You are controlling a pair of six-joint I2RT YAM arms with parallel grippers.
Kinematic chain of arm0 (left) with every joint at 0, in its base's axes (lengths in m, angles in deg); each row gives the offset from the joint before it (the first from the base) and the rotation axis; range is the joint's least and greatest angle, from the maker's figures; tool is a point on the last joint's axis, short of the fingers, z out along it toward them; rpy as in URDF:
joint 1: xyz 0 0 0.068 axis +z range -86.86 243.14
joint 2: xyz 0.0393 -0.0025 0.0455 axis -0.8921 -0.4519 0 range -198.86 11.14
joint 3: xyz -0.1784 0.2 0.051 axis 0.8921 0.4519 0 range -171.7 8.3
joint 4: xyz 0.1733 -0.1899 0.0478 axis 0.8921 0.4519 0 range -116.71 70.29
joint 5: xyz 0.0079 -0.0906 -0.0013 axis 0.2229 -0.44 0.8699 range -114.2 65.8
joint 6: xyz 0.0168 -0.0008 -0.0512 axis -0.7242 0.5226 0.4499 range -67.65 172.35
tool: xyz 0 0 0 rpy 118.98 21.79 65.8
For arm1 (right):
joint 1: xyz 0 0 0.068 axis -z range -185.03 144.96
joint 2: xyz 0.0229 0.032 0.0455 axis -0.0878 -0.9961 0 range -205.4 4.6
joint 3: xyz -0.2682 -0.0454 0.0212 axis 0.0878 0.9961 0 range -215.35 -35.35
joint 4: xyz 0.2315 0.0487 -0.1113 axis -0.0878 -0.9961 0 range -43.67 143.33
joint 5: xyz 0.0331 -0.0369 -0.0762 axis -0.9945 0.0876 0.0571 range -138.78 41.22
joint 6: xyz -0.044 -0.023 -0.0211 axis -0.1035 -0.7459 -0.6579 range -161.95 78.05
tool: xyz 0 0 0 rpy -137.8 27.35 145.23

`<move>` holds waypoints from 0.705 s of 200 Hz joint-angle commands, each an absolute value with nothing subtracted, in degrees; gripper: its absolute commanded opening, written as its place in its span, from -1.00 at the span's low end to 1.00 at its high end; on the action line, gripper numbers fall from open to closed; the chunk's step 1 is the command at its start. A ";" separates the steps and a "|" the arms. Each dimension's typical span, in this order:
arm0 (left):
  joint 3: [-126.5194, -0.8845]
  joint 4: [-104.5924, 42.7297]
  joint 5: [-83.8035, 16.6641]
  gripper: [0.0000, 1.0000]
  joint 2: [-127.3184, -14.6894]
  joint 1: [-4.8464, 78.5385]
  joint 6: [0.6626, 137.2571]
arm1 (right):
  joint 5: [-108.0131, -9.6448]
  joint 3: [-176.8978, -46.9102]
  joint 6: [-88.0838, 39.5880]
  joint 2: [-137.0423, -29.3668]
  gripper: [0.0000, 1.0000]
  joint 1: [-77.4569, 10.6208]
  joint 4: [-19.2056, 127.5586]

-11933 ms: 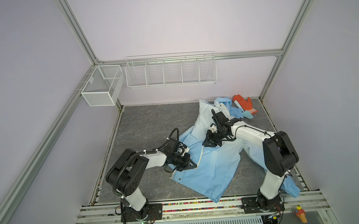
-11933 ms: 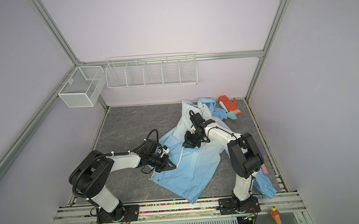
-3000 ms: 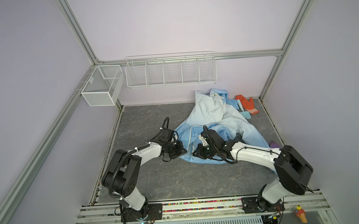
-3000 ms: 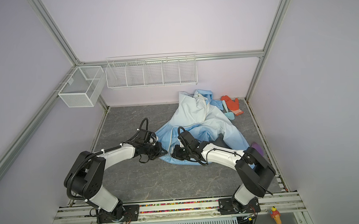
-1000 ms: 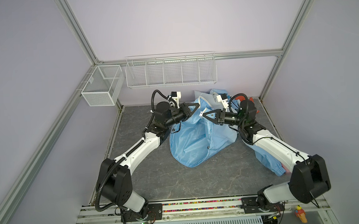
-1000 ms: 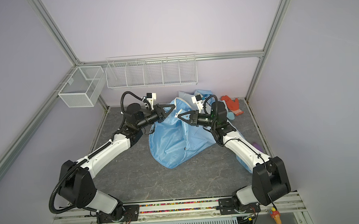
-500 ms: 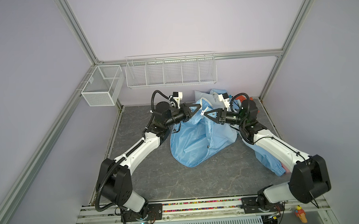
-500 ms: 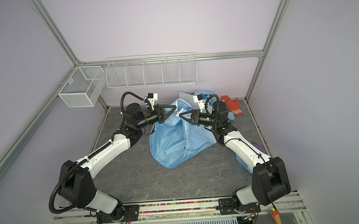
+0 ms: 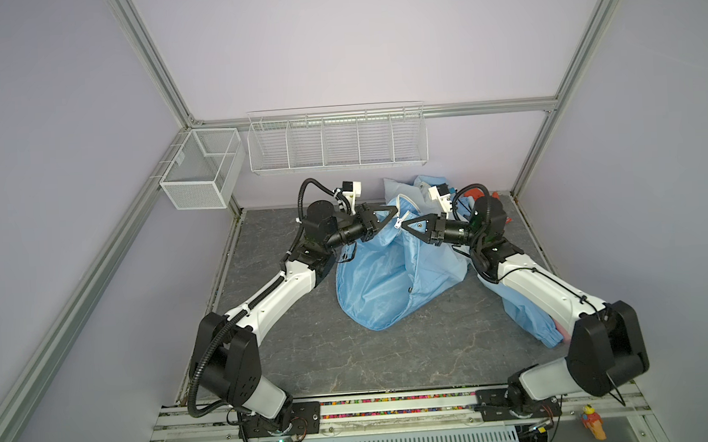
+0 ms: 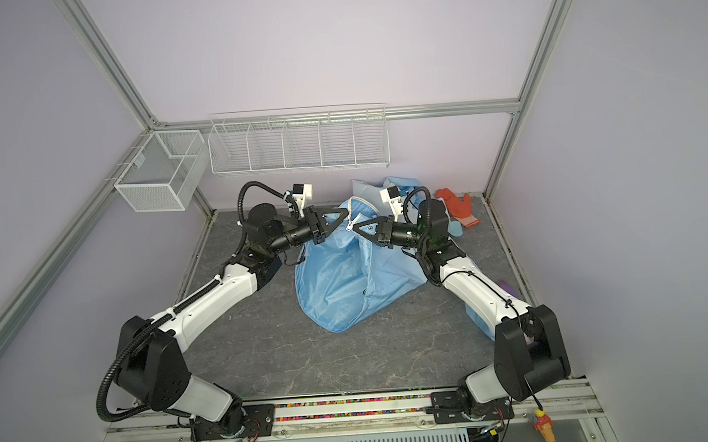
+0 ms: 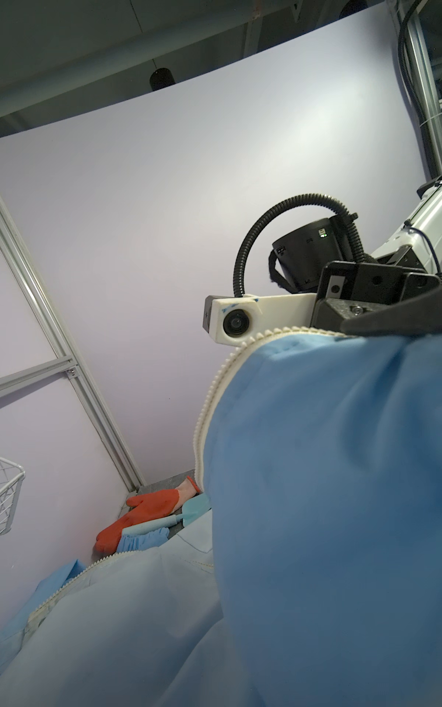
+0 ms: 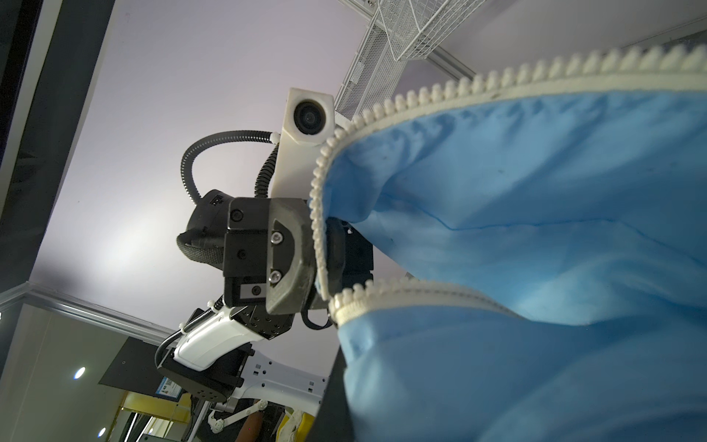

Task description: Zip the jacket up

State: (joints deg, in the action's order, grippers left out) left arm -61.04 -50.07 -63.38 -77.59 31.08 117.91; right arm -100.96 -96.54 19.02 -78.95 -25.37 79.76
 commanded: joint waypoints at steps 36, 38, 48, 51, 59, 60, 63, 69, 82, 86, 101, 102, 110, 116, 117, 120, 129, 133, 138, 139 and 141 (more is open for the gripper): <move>-61.00 -53.18 -64.39 -1.00 -77.04 30.79 118.77 | -103.63 -98.68 23.45 -80.60 -0.87 -24.92 89.62; -61.04 -53.35 -64.30 -1.00 -77.04 30.75 118.95 | -103.73 -98.64 23.51 -80.64 -0.86 -24.90 89.80; -61.30 -54.29 -63.89 -1.00 -77.08 30.79 119.59 | -104.09 -98.31 23.86 -80.67 -0.87 -24.75 90.57; -61.43 -54.64 -63.78 -1.00 -77.09 30.73 119.85 | -104.27 -98.16 23.88 -80.66 -0.87 -24.68 90.71; -61.77 -55.55 -63.46 -1.00 -77.19 30.79 120.44 | -104.66 -97.94 23.89 -80.59 -0.86 -24.52 91.14; -61.80 -55.63 -63.43 -1.00 -77.19 30.79 120.50 | -104.71 -97.89 23.89 -80.58 -0.86 -24.49 91.17; -61.91 -55.89 -63.29 -1.00 -77.19 30.79 120.75 | -104.87 -97.78 23.88 -80.57 -0.86 -24.40 91.31; -62.22 -56.33 -63.07 -1.00 -77.19 30.79 121.02 | -105.14 -97.60 23.91 -80.49 -0.86 -24.16 91.53; -62.54 -57.31 -62.50 -1.00 -77.01 30.85 121.68 | -105.92 -97.34 23.97 -80.48 -0.86 -23.76 92.13; -62.62 -57.46 -62.35 -1.00 -76.98 30.88 121.82 | -106.11 -97.32 24.05 -80.43 -0.86 -23.59 92.29; -62.87 -57.99 -61.78 -1.00 -76.84 30.97 122.22 | -107.07 -97.31 24.41 -80.22 -0.86 -23.16 92.80; -62.88 -58.00 -61.80 -1.00 -76.84 30.97 122.22 | -107.15 -97.31 24.45 -80.22 -0.86 -23.15 92.84; -63.06 -57.92 -61.82 -1.00 -76.91 30.96 122.31 | -107.67 -97.37 24.78 -80.22 -0.86 -23.04 93.47; -63.23 -57.83 -61.86 -1.00 -77.04 30.97 122.36 | -108.06 -97.47 25.05 -80.30 -0.86 -22.95 93.84; -63.28 -57.83 -61.88 -1.00 -77.07 30.97 122.38 | -108.13 -97.48 25.08 -80.35 -0.86 -22.96 93.89; -63.37 -57.83 -61.90 -1.00 -77.17 30.97 122.44 | -108.30 -97.55 25.19 -80.39 -0.86 -22.96 94.05; -63.51 -57.99 -62.20 -1.00 -77.40 30.96 122.81 | -108.84 -97.79 25.46 -80.55 -0.86 -22.96 94.29; -63.59 -58.08 -62.32 -1.00 -77.53 30.96 122.84 | -109.01 -97.84 25.61 -80.65 -0.86 -22.90 94.33; -63.68 -58.09 -62.49 -1.00 -77.65 30.92 122.85 | -109.13 -97.85 25.80 -80.81 -0.86 -22.93 94.63; -63.73 -58.09 -62.51 -1.00 -77.68 30.95 122.89 | -109.15 -97.89 25.85 -80.82 -0.86 -22.95 94.68; -63.76 -58.11 -62.56 -1.00 -77.71 30.94 122.88 | -109.15 -97.87 25.92 -80.83 -0.86 -22.91 94.79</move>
